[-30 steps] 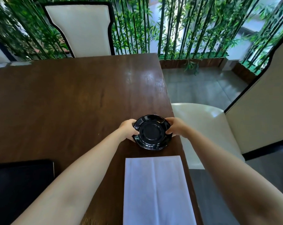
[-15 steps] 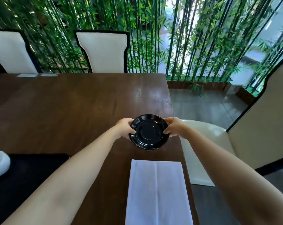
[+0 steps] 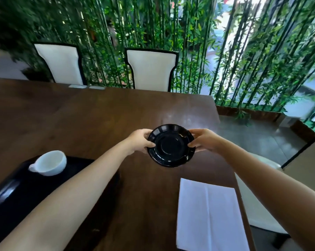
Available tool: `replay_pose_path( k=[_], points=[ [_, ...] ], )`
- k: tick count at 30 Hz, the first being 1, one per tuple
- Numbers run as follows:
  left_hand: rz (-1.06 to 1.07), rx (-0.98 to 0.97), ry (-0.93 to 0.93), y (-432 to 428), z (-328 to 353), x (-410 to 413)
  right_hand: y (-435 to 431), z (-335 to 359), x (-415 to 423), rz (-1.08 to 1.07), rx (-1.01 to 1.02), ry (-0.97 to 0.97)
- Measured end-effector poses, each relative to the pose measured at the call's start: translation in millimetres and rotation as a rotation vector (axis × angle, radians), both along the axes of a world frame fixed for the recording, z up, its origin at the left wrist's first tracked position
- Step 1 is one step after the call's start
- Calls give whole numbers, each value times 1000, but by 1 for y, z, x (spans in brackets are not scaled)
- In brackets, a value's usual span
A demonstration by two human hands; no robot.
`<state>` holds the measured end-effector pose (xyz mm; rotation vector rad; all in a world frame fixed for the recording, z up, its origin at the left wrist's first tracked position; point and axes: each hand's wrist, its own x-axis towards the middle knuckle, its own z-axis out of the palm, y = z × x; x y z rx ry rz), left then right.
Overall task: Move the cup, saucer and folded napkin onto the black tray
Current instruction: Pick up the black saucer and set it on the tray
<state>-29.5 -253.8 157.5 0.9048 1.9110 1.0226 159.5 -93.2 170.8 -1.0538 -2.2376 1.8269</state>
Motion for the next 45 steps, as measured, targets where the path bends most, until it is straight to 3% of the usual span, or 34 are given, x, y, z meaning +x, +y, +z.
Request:
replay_pose_path(
  k=[13,24,34,45],
  points=[
    [130,33,-155,-198,-5,-88,-149,-24,-112,219,-190,26],
    [474,-158,-152,-324,-75,-148,-274,-95,-211,237,-276,-96],
    [586,-266,-66,-372,-117,-189,-336,-136,-267,208,-280,-163],
    [559,-339,39,-370,-141,-213,-348,-157,-292,182,-174,-248]
  ],
)
